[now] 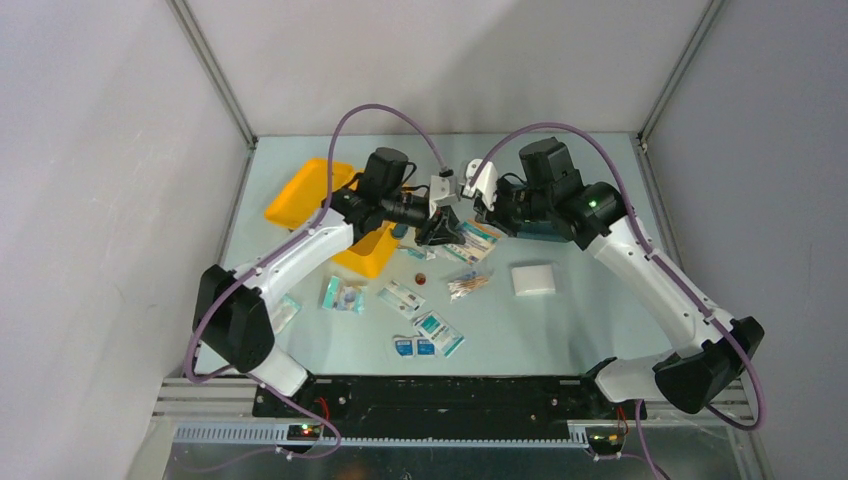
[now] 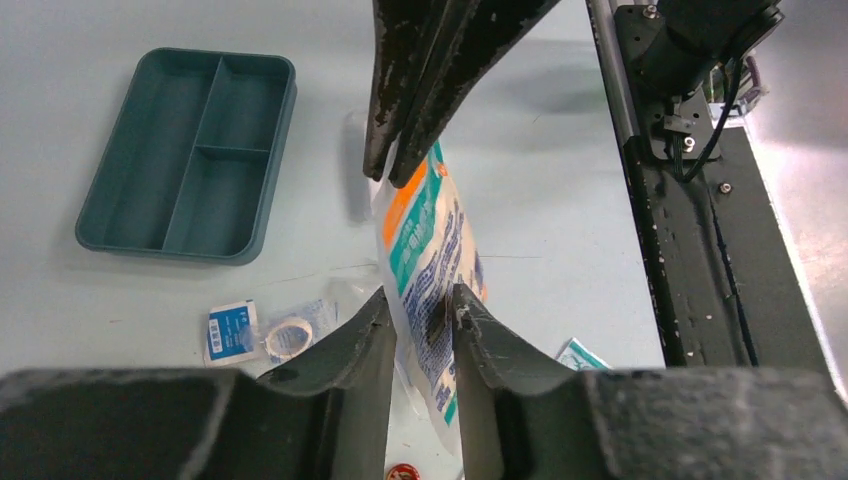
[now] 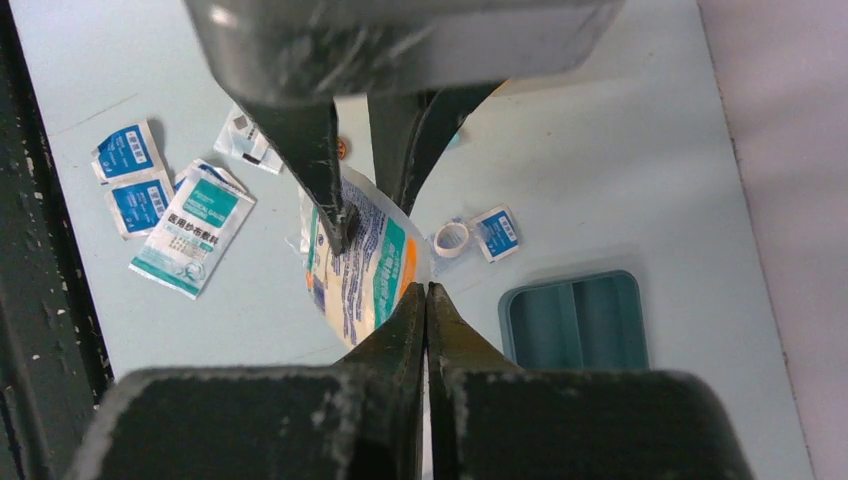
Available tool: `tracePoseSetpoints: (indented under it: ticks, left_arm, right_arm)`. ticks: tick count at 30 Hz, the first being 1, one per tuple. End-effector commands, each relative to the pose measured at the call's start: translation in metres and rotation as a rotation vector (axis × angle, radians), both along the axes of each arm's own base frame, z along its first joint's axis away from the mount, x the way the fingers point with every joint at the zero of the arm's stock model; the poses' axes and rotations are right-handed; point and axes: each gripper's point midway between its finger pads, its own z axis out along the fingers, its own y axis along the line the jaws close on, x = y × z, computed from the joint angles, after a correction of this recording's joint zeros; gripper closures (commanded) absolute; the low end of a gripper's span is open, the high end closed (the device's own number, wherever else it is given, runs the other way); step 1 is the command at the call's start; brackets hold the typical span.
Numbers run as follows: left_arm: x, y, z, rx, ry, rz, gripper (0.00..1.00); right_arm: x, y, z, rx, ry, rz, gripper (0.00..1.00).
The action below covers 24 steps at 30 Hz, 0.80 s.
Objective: Organize the medicine kit
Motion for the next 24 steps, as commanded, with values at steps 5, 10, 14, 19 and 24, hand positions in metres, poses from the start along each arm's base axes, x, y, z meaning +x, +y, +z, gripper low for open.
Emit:
tracePoseSetpoints:
  ticks: [5, 10, 14, 19, 24]
  left_arm:
    - [0.013, -0.010, 0.017, -0.019, -0.078, 0.036, 0.91]
    - [0.026, 0.011, 0.020, 0.023, -0.157, 0.117, 1.00]
    - [0.068, 0.058, 0.041, 0.105, -0.312, 0.292, 1.00]
    - [0.099, 0.127, 0.070, 0.252, -0.538, 0.426, 1.00]
    - [0.111, 0.189, 0.043, 0.605, -0.746, 0.454, 1.00]
  right_arm:
    - [0.002, 0.003, 0.020, 0.064, -0.018, -0.007, 1.00]
    - [0.006, -0.013, 0.022, 0.107, 0.019, -0.071, 0.66]
    - [0.006, -0.033, 0.033, 0.201, 0.080, -0.109, 0.45]
    - [0.007, -0.052, 0.033, 0.269, 0.135, -0.165, 0.38]
    - [0.008, -0.059, 0.016, 0.263, 0.167, -0.198, 0.37]
